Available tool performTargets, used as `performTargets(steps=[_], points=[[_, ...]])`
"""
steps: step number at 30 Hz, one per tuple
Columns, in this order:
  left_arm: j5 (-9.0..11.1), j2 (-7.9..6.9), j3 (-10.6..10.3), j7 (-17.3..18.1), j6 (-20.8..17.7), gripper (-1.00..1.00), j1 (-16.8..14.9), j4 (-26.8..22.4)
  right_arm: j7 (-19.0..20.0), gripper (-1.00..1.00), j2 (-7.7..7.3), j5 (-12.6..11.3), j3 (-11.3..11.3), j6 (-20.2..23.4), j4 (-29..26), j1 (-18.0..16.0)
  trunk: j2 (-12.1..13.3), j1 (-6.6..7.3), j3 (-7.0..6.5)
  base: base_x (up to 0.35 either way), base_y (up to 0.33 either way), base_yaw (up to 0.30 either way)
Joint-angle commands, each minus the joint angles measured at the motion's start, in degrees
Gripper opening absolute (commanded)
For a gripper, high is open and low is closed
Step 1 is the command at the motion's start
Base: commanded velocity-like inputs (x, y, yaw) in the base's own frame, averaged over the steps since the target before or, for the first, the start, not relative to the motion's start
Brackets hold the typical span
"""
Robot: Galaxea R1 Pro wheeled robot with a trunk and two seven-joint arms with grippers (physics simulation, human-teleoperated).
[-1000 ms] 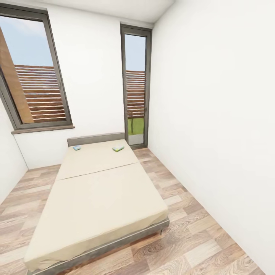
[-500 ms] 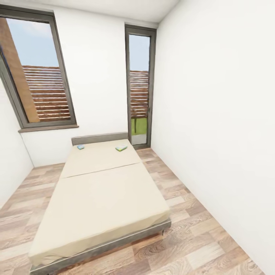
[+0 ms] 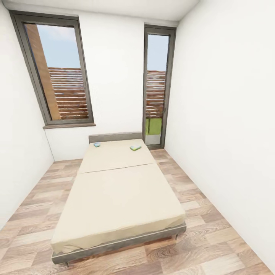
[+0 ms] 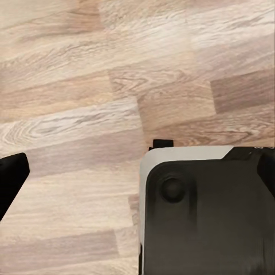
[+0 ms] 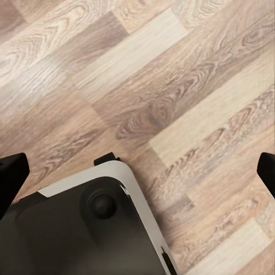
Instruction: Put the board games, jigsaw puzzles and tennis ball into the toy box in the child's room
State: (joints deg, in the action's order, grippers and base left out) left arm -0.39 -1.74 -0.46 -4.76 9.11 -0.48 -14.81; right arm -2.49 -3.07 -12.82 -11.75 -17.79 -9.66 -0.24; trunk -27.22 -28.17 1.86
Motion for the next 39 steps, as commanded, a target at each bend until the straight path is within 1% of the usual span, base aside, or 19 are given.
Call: performTargets(steps=[1, 5, 15, 24, 39], points=[[0.0, -0.01, -0.1, -0.2, 0.2, 1.0, 0.0, 0.0, -0.1, 1.0, 0.0, -0.5, 0.2, -0.2, 0.0, 0.0, -0.1, -0.03, 0.12, 0.012, 0.123, 0.04], [0.0, 0.01, -0.1, -0.2, 0.2, 1.0, 0.0, 0.0, -0.1, 1.0, 0.0, -0.5, 0.2, 0.1, 0.0, 0.0, -0.1, -0.03, 0.12, 0.046, 0.181, 0.014], [-0.1, 0.06, -0.1, -0.2, 0.2, 1.0, 0.0, 0.0, -0.1, 1.0, 0.0, -0.5, 0.2, 0.0, 0.0, 0.0, -0.1, -0.03, 0.12, 0.049, 0.034, 0.001], [-0.1, 0.05, -0.1, -0.2, 0.2, 1.0, 0.0, 0.0, -0.1, 1.0, 0.0, -0.6, 0.3, -0.1, 0.0, 0.0, -0.1, -0.03, 0.12, 0.089, 0.121, -0.003], [-0.1, 0.05, -0.2, -0.2, 0.2, 1.0, 0.0, 0.0, 0.0, 1.0, 0.08, -0.3, 0.6, 0.3, 0.0, 0.0, -0.1, -0.03, 0.12, 0.008, 0.056, -0.025]])
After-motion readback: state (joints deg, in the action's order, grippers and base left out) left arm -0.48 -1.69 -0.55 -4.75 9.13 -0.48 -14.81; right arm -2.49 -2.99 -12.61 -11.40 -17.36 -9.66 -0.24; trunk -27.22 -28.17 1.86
